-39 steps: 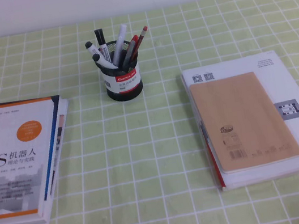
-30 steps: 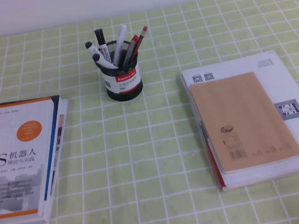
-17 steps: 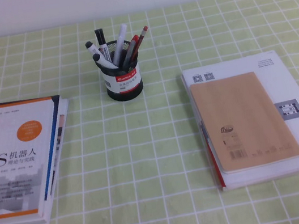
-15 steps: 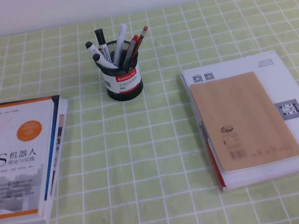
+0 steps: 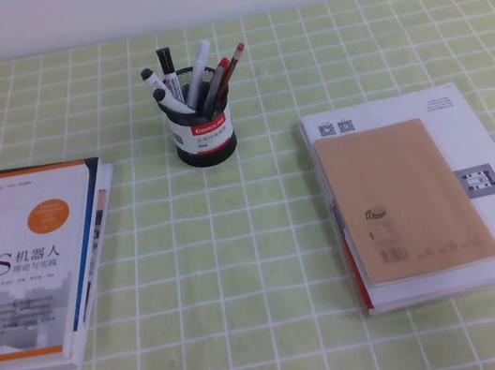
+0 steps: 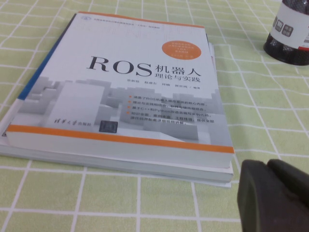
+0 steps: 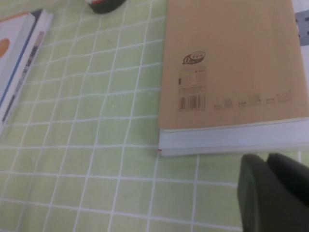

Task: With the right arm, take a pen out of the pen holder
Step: 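Take a marker out of the pen holder and lay it on the table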

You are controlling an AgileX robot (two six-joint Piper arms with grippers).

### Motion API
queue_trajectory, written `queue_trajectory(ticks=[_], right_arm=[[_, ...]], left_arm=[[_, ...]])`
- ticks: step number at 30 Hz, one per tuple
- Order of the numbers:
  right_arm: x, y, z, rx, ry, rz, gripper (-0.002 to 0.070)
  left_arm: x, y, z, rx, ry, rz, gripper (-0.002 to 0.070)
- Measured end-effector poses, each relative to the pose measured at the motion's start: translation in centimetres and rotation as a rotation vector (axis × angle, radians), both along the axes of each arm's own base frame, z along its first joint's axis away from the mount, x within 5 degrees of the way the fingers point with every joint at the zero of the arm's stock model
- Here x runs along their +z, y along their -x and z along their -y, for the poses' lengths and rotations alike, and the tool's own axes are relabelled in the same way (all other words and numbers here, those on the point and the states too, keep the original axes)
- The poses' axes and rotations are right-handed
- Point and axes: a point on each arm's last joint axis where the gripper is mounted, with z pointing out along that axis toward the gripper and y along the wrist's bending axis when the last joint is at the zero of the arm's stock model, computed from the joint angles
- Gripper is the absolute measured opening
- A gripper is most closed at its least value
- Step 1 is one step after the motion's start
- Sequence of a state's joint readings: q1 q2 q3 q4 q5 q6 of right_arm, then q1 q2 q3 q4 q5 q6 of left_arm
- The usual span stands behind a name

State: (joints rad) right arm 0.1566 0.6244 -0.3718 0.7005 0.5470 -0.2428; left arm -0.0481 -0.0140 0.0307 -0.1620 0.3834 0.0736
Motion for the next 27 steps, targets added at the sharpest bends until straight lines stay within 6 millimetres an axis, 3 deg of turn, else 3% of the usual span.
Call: queue_trajectory(ticks=[10,19,27], right_arm=[[1.3,-6.0,-1.7,0.099,0.118,-0.029,-0.0012],[1.8,-9.7,-8.2,0.244,0.232,0.182,-0.0012],[0.4,-10.9,-14.0,0.311,0.232,0.33,0.002]], left_arm=[[0.0,0.0,0.0,0.0,0.0,0.0,-0.0008],[0.0,0.0,0.0,0.0,0.0,0.0,-0.0008],[0.0,0.0,0.0,0.0,0.0,0.0,-0.0008]])
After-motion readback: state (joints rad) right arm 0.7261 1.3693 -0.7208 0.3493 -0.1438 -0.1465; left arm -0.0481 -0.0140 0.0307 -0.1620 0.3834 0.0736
